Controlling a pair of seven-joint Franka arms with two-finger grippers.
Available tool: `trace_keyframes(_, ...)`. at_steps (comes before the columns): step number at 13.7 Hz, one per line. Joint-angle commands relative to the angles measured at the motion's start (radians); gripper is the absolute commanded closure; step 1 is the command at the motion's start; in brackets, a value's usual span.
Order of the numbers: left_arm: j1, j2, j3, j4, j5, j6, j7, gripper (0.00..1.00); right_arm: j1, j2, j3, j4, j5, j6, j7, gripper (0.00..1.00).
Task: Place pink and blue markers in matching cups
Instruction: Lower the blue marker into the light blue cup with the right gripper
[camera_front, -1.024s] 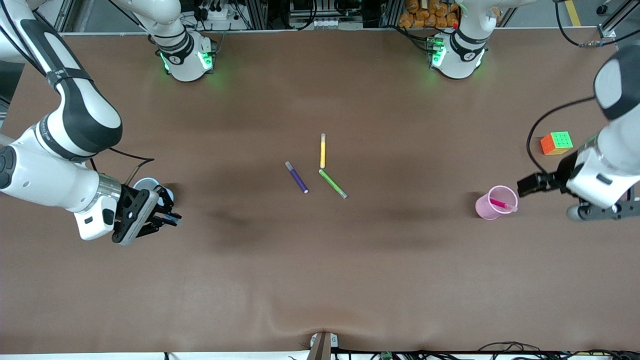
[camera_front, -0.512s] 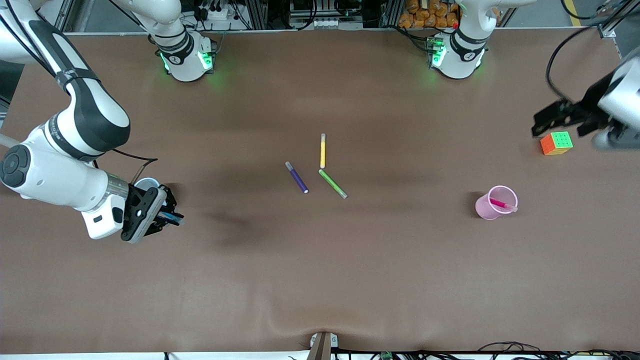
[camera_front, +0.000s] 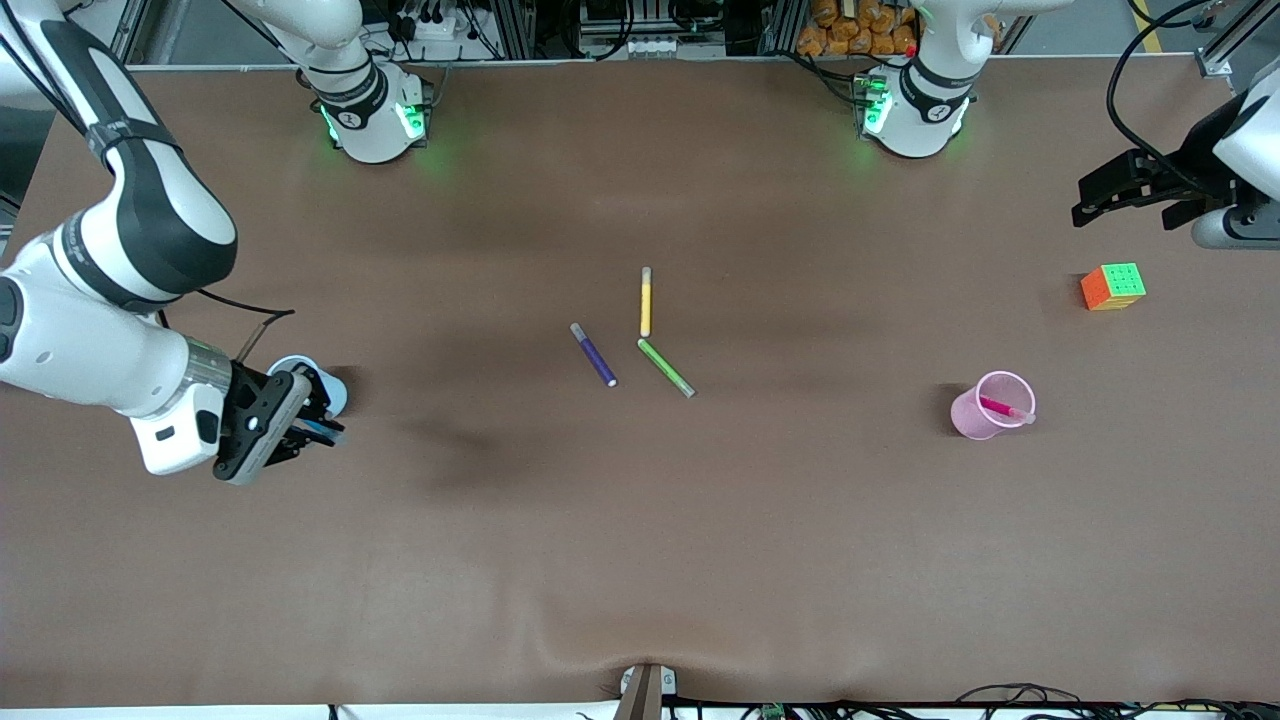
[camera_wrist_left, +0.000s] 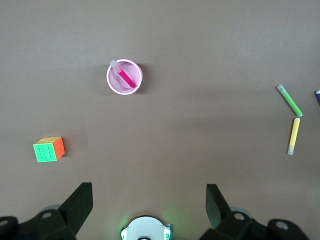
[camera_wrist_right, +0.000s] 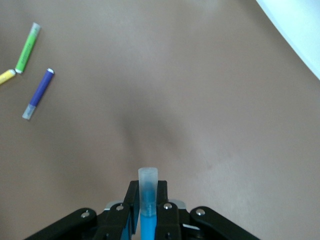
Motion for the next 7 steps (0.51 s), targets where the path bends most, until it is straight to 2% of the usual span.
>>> trace_keyframes(1,-0.008,-0.081,0.024,-0.068,-0.015,0.000,0.043,0.00,0.078,-0.081,-0.124,0.012,0.095,-0.017,0.017,1.00)
trace_keyframes(5,-0.008,-0.080,0.054,-0.072,-0.020,0.006,0.083,0.00,0.265,-0.185,-0.429,0.012,0.413,-0.017,-0.116,1.00)
trace_keyframes(7,-0.009,-0.064,0.054,-0.071,-0.020,0.011,0.083,0.00,0.370,-0.214,-0.581,0.010,0.507,-0.020,-0.211,1.00)
